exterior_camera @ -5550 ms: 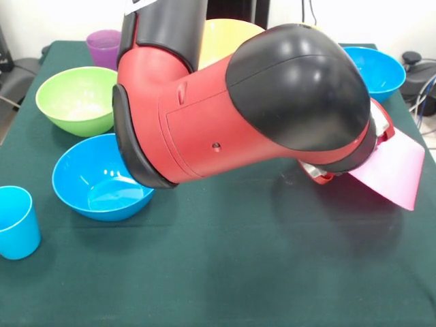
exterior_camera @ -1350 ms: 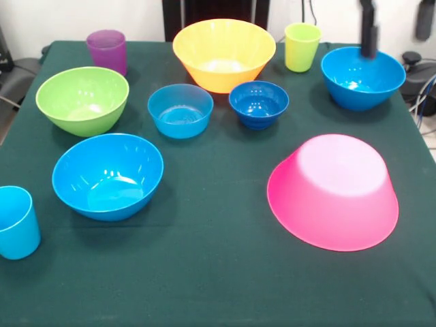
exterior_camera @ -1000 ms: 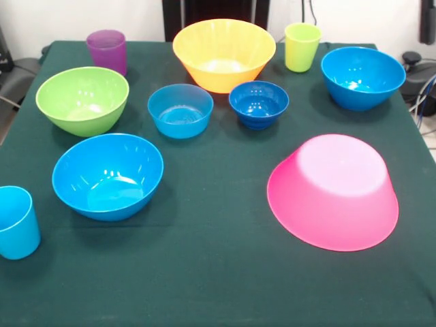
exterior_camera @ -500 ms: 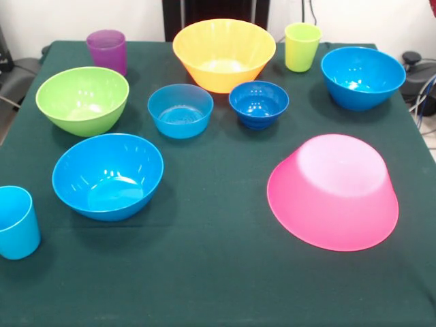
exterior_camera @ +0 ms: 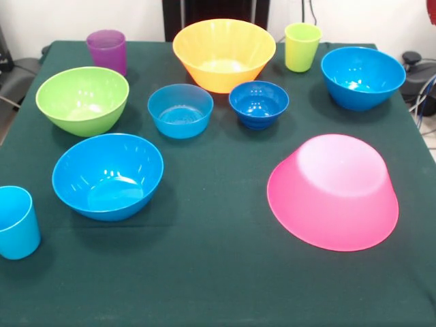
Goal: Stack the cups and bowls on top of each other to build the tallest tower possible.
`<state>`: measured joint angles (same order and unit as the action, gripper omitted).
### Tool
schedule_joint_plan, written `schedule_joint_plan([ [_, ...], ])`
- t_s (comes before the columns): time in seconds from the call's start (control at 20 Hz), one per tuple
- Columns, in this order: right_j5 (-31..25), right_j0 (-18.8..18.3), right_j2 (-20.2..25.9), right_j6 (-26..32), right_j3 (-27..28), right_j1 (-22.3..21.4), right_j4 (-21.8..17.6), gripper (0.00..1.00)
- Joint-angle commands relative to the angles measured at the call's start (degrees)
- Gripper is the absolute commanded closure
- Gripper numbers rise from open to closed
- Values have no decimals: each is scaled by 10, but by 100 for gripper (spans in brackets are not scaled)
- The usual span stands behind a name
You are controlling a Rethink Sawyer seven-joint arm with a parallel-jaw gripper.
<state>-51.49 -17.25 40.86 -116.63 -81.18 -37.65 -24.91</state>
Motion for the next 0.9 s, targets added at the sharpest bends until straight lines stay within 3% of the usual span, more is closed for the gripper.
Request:
schedule_joint_plan([
  [0.05, 16, 14, -73, -101, -39, 32, 6, 100],
  [0.3, 29, 32, -101, -109, -52, 46, 9, 100],
  [0.6, -24, 56, -136, -78, -31, 58, -6, 100],
  [0.9, -29, 67, -155, -52, -24, 68, -3, 100],
])
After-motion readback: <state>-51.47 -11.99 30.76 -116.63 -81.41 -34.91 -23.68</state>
